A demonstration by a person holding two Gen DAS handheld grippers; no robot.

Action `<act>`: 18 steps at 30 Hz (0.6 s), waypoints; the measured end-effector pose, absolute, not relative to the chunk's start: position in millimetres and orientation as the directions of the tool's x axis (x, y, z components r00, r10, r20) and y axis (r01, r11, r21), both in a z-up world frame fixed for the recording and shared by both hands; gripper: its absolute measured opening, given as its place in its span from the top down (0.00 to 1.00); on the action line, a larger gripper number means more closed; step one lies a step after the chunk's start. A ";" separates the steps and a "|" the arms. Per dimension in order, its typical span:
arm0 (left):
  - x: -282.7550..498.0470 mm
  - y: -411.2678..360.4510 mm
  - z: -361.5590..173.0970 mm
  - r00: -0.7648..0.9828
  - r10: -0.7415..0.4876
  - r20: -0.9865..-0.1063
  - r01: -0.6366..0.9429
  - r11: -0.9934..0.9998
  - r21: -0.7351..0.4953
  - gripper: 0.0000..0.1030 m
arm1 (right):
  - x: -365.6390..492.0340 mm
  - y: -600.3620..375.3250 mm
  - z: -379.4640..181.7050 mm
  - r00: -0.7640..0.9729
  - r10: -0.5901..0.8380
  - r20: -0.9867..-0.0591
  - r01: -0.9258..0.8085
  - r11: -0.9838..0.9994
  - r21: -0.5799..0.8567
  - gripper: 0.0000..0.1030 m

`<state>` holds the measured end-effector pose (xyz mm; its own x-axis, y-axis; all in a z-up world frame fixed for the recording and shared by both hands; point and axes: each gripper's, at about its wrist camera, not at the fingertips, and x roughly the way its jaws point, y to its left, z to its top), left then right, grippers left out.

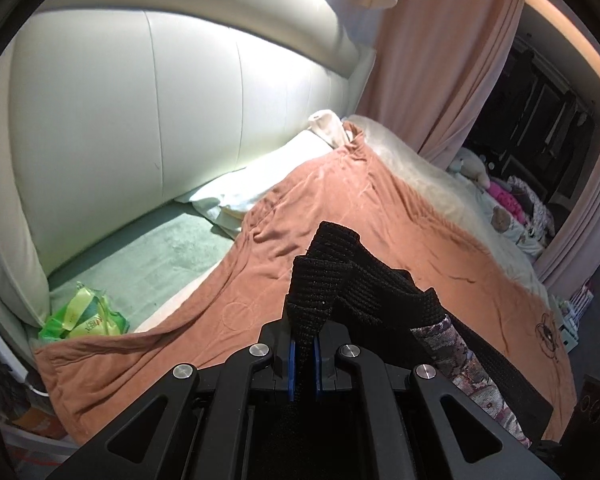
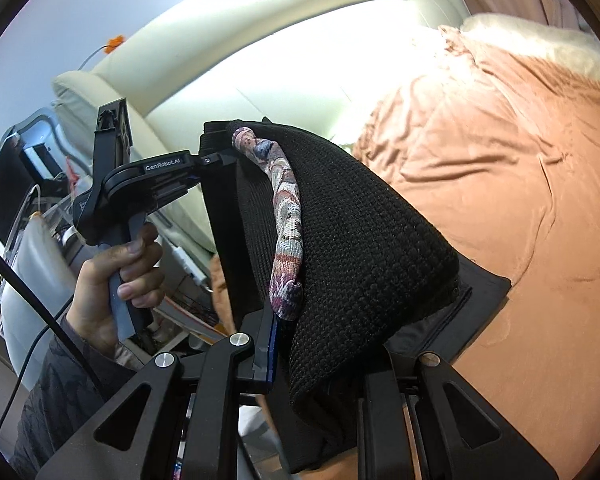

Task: Fold small clothes
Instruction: 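Lift the folded shirt with both tools and carry it toward the bed's headboard, then lower the folded shirt onto the bedspread with both tools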

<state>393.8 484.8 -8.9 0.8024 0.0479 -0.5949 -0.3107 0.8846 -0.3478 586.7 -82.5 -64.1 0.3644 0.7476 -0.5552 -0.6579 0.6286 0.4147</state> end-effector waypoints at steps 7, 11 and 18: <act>438.4 482.8 -50.1 0.744 0.067 -0.665 -0.355 0.883 -0.308 0.94 | 635.5 -95.4 -96.7 0.327 0.745 -0.581 -0.627 0.631 0.457 0.88; 461.3 480.1 -72.4 0.713 0.085 -0.696 -0.376 0.884 -0.278 0.94 | 657.2 -88.5 -115.2 0.314 0.736 -0.599 -0.585 0.647 0.488 0.85; 487.3 482.7 -118.8 0.600 0.131 -0.789 -0.473 0.854 -0.217 0.58 | 686.9 -90.2 -145.3 0.350 0.622 -0.701 -0.453 0.767 0.454 0.27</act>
<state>487.3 482.7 -118.8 0.6002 0.1314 -0.7890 -0.4726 0.8541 -0.2172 686.9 -90.2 -145.3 0.3496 0.6220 -0.7006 -0.4534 0.7667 0.4545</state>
